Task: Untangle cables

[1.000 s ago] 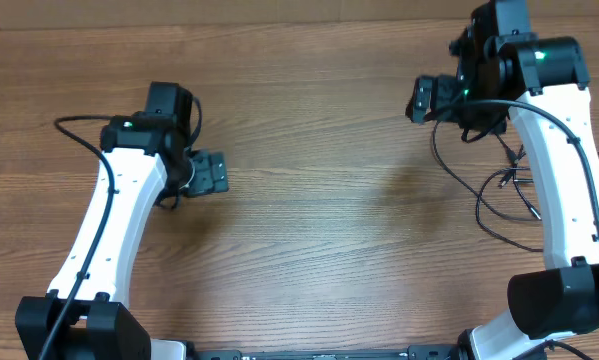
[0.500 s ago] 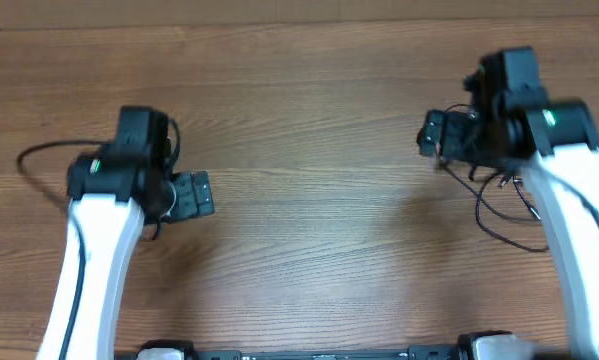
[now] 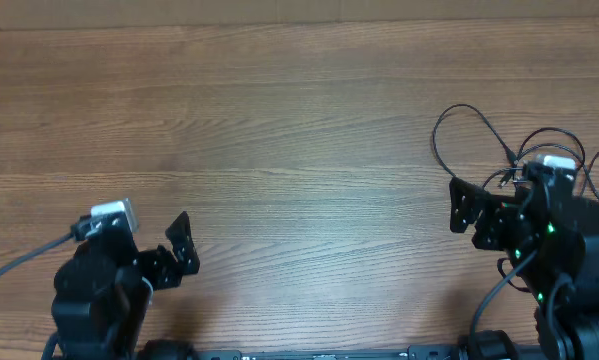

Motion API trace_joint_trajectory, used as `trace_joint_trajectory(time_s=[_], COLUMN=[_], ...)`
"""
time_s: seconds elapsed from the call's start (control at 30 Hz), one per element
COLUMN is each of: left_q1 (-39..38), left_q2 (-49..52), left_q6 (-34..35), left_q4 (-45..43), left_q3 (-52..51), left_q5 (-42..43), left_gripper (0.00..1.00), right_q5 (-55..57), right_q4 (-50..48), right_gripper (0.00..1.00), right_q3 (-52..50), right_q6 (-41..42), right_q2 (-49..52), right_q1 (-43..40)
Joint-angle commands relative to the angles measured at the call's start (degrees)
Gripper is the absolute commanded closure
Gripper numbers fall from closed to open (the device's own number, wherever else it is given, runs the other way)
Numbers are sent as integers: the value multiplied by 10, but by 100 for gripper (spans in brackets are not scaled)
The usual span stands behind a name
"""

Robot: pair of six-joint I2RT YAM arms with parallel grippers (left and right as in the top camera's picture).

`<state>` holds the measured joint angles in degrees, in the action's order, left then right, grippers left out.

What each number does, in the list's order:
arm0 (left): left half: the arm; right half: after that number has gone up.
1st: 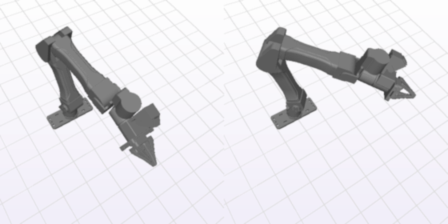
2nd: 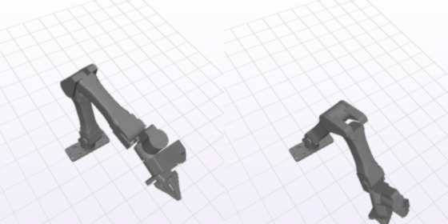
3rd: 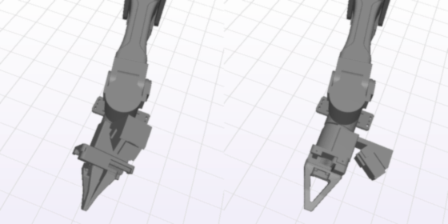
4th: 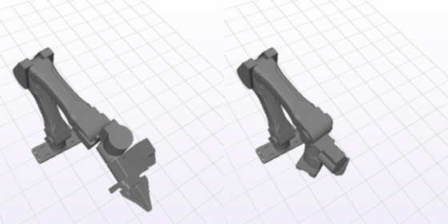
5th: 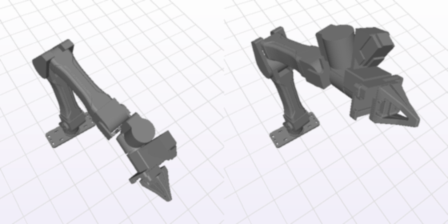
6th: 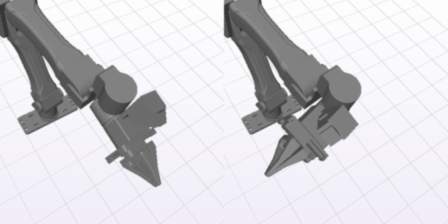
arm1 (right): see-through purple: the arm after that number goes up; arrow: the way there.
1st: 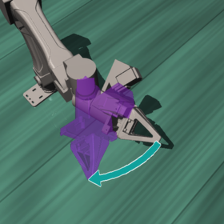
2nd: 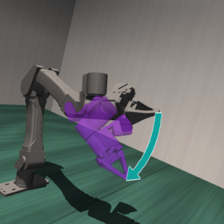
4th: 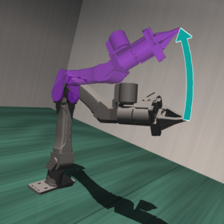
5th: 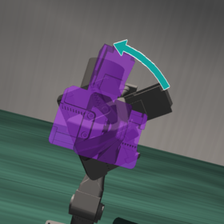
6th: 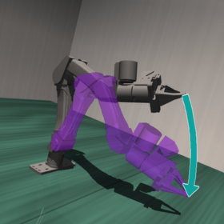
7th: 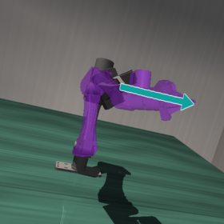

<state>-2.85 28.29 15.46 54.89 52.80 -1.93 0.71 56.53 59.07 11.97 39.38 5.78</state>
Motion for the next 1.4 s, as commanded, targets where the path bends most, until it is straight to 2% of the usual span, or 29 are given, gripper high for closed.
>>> trace_joint_trajectory(time_s=[0.0,0.5,0.87,1.07,1.37], left_q1=[2,2,2,2,2], left_q2=[-20,-19,-19,-19,-19], left_q6=[2,2,2,2,2], left_q4=[15,143,150,150,150], left_q3=[-11,-11,-11,-11,-11], left_q5=[5,4,4,4,5], left_gripper=[0,0,0,1,0], right_q5=[9,9,33,33,14], right_q4=[10,36,68,3,-136], right_gripper=[0,0,0,0,0], right_q3=[-4,-4,-5,-24,-155], right_q6=[0,0,-17,-17,-17], right_q2=[-13,-10,-20,-68,-204], right_q1=[3,3,3,3,3])
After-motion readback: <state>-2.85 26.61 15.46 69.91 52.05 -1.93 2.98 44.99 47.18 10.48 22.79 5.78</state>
